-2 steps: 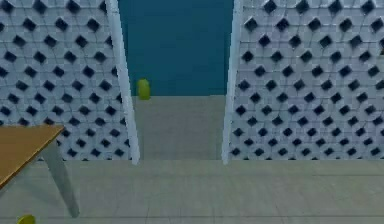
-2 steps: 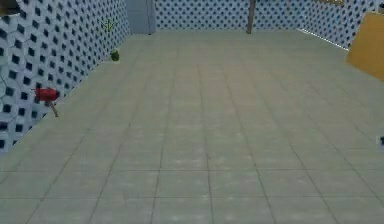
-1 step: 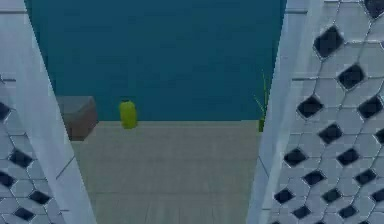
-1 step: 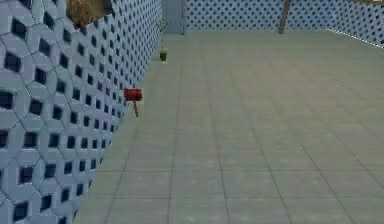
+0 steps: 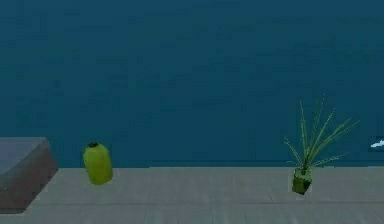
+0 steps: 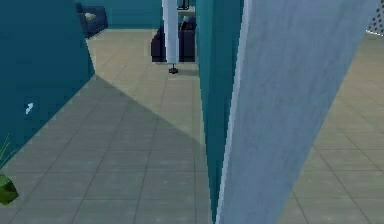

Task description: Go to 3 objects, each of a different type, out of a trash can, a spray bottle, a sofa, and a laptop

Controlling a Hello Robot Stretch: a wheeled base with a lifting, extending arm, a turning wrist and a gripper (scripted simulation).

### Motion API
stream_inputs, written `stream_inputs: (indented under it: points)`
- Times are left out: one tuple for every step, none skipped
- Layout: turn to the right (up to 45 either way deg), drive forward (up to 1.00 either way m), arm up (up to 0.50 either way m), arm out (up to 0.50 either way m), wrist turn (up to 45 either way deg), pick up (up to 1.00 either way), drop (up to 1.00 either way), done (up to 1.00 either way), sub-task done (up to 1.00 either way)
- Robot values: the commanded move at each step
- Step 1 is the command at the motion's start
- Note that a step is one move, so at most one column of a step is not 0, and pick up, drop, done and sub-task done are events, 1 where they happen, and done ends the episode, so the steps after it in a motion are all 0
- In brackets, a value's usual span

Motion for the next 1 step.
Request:
stream_inputs:
  points:
    - [-9.0,0.00,0.00,0.00,0.0,0.00,0.00,0.00,0.00]
